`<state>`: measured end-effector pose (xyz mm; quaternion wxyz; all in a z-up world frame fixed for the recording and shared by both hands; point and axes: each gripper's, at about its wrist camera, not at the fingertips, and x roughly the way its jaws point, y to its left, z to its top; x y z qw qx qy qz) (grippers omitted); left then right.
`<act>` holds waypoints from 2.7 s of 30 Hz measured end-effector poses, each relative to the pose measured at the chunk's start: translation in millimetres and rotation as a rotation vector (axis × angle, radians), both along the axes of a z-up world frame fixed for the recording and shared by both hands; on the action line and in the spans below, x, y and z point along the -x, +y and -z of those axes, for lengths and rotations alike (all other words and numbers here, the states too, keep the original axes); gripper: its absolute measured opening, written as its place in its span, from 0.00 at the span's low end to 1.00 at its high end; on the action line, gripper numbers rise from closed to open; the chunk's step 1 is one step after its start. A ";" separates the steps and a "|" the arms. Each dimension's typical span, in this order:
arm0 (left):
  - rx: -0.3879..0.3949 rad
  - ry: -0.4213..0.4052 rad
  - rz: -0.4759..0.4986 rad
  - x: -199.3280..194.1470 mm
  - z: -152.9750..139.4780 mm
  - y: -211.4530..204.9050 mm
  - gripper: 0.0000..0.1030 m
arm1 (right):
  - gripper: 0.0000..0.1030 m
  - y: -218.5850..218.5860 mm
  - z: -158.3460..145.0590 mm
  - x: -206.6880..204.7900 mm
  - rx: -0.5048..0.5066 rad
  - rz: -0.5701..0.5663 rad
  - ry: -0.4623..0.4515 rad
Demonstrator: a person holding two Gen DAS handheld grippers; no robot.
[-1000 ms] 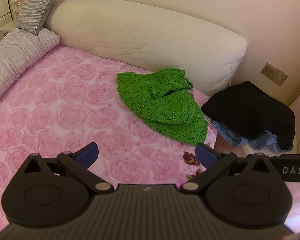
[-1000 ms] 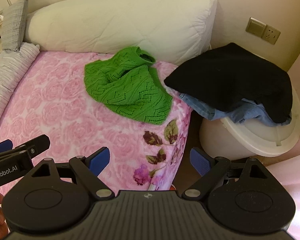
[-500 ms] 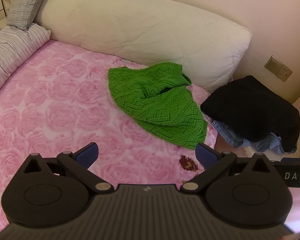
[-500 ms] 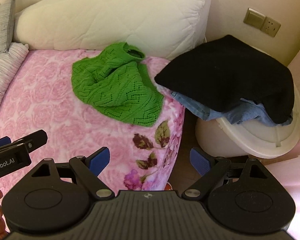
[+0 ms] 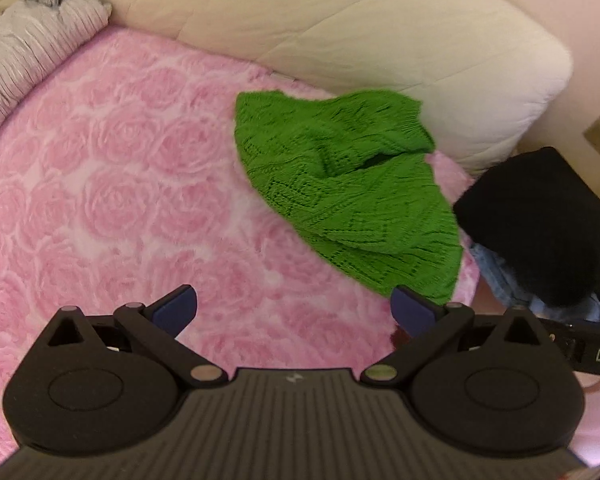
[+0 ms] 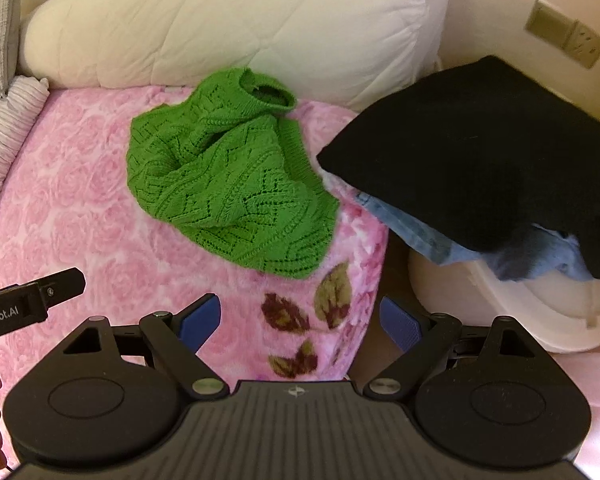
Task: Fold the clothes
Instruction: 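Move both grippers toward the crumpled green knit sweater on the bed, then grasp the green sweater with both grippers and lift it off the bed, then carry the sweater to the open bed area and lay it down, opening both grippers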
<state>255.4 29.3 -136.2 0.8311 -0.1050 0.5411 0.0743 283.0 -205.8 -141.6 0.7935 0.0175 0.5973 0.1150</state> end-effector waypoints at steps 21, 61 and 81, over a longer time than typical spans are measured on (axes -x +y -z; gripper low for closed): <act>0.227 0.114 -0.199 -150.9 131.0 45.6 0.92 | 0.76 36.7 126.7 -125.3 -0.097 -0.045 0.087; 0.016 -0.530 -1.105 520.0 -155.6 156.5 0.18 | 0.17 247.0 -130.9 268.5 -0.710 -1.120 -0.047; 0.048 -0.122 -1.459 783.5 -98.9 31.1 0.55 | 0.73 258.9 -94.7 517.9 -0.160 -1.389 0.067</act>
